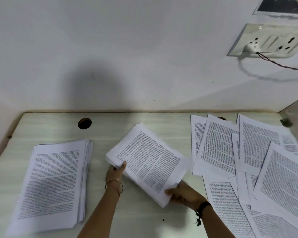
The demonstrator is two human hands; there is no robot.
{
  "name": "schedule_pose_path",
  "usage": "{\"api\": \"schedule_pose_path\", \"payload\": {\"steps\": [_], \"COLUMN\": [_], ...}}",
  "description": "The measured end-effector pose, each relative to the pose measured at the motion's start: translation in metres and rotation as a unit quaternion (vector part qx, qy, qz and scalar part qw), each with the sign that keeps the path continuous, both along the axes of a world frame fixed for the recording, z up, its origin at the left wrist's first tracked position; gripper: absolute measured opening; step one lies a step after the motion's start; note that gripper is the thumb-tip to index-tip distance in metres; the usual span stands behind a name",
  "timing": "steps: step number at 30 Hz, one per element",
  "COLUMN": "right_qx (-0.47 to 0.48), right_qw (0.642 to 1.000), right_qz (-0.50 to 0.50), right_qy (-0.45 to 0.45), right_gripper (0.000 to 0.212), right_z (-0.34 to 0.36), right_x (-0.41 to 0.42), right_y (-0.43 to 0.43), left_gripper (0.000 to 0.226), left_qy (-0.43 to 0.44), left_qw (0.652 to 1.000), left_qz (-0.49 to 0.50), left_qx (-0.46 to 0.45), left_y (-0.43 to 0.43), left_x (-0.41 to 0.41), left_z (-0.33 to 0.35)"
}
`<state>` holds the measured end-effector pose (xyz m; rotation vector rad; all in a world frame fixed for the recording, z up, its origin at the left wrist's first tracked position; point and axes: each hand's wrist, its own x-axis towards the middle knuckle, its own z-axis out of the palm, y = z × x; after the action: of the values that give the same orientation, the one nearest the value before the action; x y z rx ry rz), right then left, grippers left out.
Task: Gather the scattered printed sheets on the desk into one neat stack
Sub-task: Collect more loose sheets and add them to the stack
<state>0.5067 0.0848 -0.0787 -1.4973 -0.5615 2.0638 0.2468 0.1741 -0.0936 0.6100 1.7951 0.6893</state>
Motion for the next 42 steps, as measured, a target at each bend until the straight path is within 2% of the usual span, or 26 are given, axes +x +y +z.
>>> {"api": "schedule_pose_path", "payload": {"steps": [2,4,8,9,12,13,15,18,22,26,30,33,35,38,42], "right_qx": [-0.001,0.011,0.059,0.066,0.085,0.089,0.109,0.130,0.159,0.145,0.120,0.064,0.048,0.026,0.065], "right_qw": [1.000,0.999,0.992,0.991,0.992,0.989,0.969,0.933,0.902,0.890,0.890,0.886,0.899,0.889,0.905], "right_qz": [0.021,0.028,-0.109,-0.114,-0.039,-0.007,0.042,-0.009,-0.110,-0.145,-0.199,-0.281,-0.270,-0.302,-0.267], "right_qy": [0.021,0.031,0.014,-0.011,-0.084,-0.118,-0.218,-0.334,-0.387,-0.406,-0.392,-0.363,-0.341,-0.344,-0.324], "right_gripper": [0.058,0.057,0.052,0.054,0.060,0.054,0.041,0.035,0.017,0.030,0.041,0.034,0.027,0.028,0.026], "right_z": [0.002,0.002,0.004,0.005,0.011,0.014,0.013,0.003,-0.002,-0.012,-0.012,-0.010,-0.011,-0.011,-0.008], "right_x": [-0.003,-0.005,0.008,0.012,0.012,0.005,-0.012,-0.037,-0.059,-0.062,-0.058,-0.052,-0.048,-0.043,-0.046], "right_y": [0.002,0.008,0.031,0.039,0.061,0.068,0.081,0.093,0.097,0.107,0.115,0.118,0.118,0.117,0.114], "left_gripper": [0.044,0.042,0.041,0.040,0.032,0.032,0.046,0.056,0.057,0.061,0.055,0.052,0.048,0.043,0.040], "left_qy": [-0.049,-0.034,0.014,0.017,0.015,0.015,0.038,0.121,0.163,0.183,0.179,0.170,0.153,0.129,0.104], "left_qw": [0.998,0.998,0.995,0.990,0.969,0.968,0.978,0.977,0.964,0.952,0.954,0.955,0.957,0.956,0.956], "left_qz": [-0.017,-0.024,-0.100,-0.139,-0.244,-0.247,-0.198,-0.175,-0.208,-0.238,-0.228,-0.223,-0.217,-0.235,-0.259], "left_qx": [0.024,0.038,0.002,-0.001,-0.044,-0.054,-0.043,0.013,0.040,0.064,0.079,0.093,0.117,0.119,0.088], "left_y": [-0.005,-0.002,0.009,0.010,0.006,0.003,-0.001,0.009,0.029,0.040,0.046,0.051,0.054,0.057,0.062], "left_x": [0.011,0.018,0.002,-0.006,-0.020,-0.021,-0.015,-0.002,0.008,0.017,0.021,0.019,0.017,0.017,0.019], "left_z": [0.004,0.002,-0.004,-0.006,-0.005,-0.003,0.005,0.012,0.008,0.005,0.006,0.006,0.004,0.004,0.008]}}
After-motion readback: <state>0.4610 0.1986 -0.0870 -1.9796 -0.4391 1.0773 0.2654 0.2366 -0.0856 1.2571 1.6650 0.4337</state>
